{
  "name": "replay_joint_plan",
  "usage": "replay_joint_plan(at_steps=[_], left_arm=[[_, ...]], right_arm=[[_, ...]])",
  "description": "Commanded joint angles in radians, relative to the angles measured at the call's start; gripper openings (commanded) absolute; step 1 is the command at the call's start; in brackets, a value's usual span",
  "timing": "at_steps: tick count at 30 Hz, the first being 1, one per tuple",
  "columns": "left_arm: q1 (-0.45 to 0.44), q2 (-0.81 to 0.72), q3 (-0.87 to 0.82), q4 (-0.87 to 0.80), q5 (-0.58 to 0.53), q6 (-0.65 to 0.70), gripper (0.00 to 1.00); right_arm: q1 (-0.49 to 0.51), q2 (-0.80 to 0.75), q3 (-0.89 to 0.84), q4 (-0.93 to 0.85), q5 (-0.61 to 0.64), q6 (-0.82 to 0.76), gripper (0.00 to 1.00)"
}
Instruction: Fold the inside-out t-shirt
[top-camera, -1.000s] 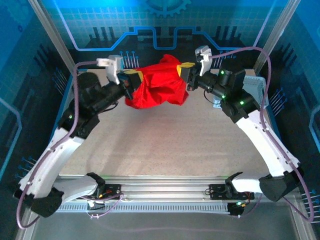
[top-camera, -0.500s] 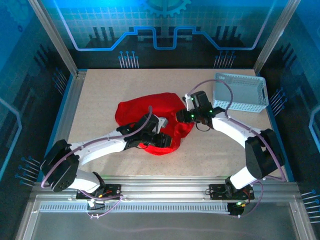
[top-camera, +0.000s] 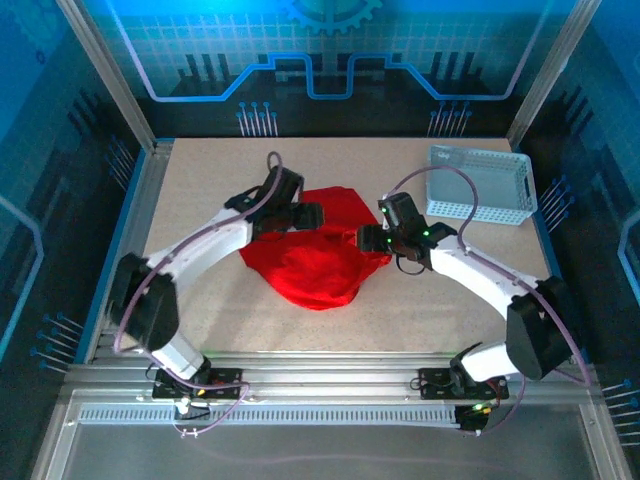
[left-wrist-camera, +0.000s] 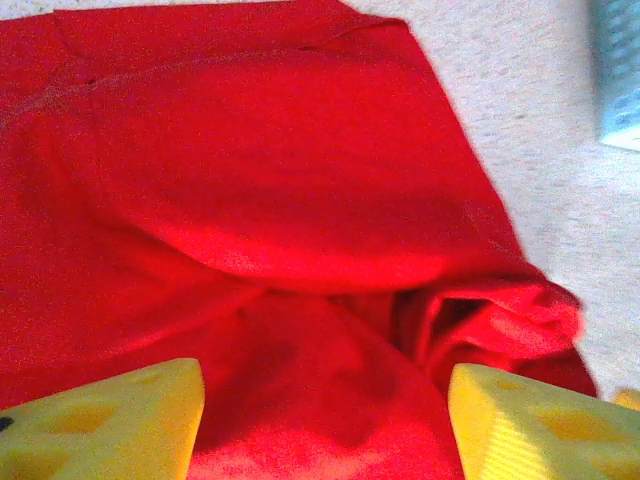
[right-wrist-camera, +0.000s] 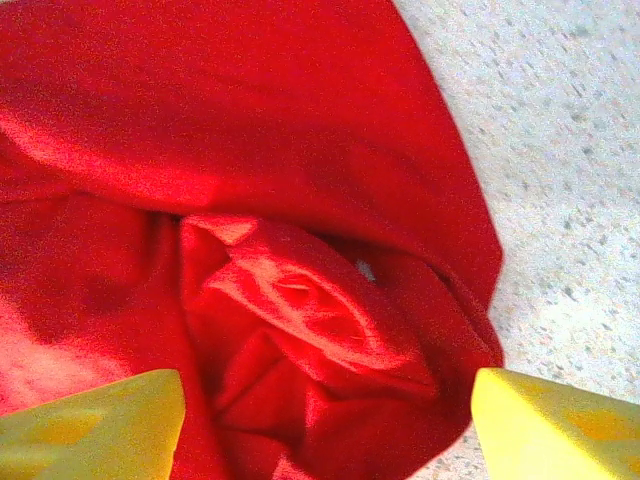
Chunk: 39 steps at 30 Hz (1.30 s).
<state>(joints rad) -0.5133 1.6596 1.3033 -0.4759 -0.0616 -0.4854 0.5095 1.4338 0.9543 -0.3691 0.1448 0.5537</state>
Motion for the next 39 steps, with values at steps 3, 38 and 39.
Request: replay_joint_plan(at_steps=[3,38,39], left_arm=[[0.0,0.191,0.145,-0.208,-0.13,0.033,0.76],[0.278,-0.247,-0.316,-0.022,-0.097,-0.132,0.0],[0.28,-0.209,-0.281,-0.053,-0.089,-0.119,0.0]], right_arm=[[-0.012,0.089,0.01,-0.069,0.023,0.09,0.78],[-0.21,-0.106,-0.142,0.139,-0.25,-0.143,0.08],[-0.209,-0.095,-0.146,0.133,-0.231,-0.136,0.11]])
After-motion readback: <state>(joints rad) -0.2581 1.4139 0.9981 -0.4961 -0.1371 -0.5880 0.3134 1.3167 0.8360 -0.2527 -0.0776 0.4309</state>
